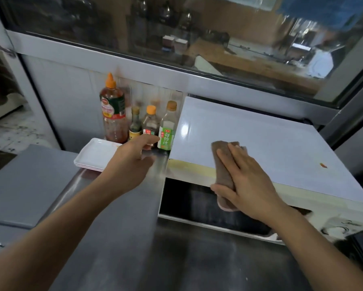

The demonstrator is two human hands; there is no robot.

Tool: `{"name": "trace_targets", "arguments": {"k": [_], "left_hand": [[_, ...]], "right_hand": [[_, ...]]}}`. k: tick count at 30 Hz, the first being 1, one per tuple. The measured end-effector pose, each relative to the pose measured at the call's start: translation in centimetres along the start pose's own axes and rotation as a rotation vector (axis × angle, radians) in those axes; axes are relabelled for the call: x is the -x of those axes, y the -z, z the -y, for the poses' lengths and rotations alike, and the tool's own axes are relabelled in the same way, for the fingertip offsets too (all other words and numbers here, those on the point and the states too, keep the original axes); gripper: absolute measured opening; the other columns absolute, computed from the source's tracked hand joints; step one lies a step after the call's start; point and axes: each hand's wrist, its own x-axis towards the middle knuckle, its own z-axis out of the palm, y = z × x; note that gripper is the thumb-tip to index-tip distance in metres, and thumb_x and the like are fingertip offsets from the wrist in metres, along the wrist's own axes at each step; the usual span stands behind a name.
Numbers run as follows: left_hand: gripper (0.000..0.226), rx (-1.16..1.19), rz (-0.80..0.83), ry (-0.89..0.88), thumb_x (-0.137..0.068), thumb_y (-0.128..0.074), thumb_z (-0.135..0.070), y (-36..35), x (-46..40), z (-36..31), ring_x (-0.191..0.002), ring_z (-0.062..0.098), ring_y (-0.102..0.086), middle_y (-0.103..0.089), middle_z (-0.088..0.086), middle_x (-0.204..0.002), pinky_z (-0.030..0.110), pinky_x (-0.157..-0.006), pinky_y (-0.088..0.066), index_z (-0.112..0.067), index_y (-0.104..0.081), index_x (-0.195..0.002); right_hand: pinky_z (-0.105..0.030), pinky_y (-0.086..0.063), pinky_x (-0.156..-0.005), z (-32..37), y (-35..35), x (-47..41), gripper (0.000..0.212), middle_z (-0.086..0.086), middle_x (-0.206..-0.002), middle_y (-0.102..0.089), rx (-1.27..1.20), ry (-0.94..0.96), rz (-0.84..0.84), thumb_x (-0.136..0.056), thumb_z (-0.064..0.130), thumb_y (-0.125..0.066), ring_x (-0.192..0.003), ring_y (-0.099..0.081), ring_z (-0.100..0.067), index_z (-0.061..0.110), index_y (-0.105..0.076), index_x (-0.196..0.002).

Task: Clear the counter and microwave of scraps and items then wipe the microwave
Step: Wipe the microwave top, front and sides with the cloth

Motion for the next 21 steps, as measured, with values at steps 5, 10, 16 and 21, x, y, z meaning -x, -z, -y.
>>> {"name": "trace_targets", "arguments": {"k": [5, 10, 16, 21], "left_hand": [[0.042, -0.038, 0.021, -0.016, -0.090, -0.054, -0.005, 0.7, -0.4, 1.5, -0.118, 0.015, -0.051, -0.056, 0.001, -0.131, 0.020, -0.088, -0.034, -0.021, -0.051, -0.129], [0.043, -0.026, 0.009, -0.053, -0.090, -0.055, -0.006, 1.1, -1.1, 1.7, -0.117, 0.012, -0.051, -0.055, 0.000, -0.131, 0.018, -0.089, -0.032, -0.020, -0.051, -0.130], [0.042, -0.005, 0.008, -0.020, -0.092, -0.053, -0.010, 1.2, -1.6, 1.9, -0.104, 0.007, -0.048, -0.054, -0.001, -0.130, 0.021, -0.085, -0.035, -0.025, -0.049, -0.131], [0.042, -0.010, 0.031, 0.001, -0.093, -0.051, -0.010, 1.7, -0.7, 2.0, -0.095, 0.007, -0.045, -0.055, -0.003, -0.127, 0.023, -0.079, -0.038, -0.029, -0.048, -0.131]], "right_hand": [[-0.040, -0.029, -0.110, 7.5, -0.2, -4.8, 0.075, -0.007, -0.152, -0.024, -0.074, 0.129, -0.055, -0.081, 0.057, -0.058, -0.137, -0.029, -0.030, 0.027, -0.028, -0.144], [-0.034, -0.038, -0.102, 8.2, -0.2, -6.7, 0.055, 0.000, -0.137, -0.037, -0.109, 0.280, -0.086, -0.077, 0.058, -0.058, -0.125, -0.038, -0.022, 0.025, -0.054, -0.120], [-0.041, -0.033, -0.104, 5.5, -0.6, -13.5, 0.068, 0.003, -0.129, -0.047, -0.298, 0.269, 0.035, -0.077, 0.072, -0.028, -0.119, -0.042, -0.014, 0.024, -0.063, -0.110], [-0.046, -0.026, -0.109, 3.1, -1.4, -19.7, 0.066, 0.000, -0.135, -0.045, -0.199, 0.141, 0.047, -0.082, 0.066, -0.027, -0.124, -0.040, -0.017, 0.022, -0.061, -0.117]]}}
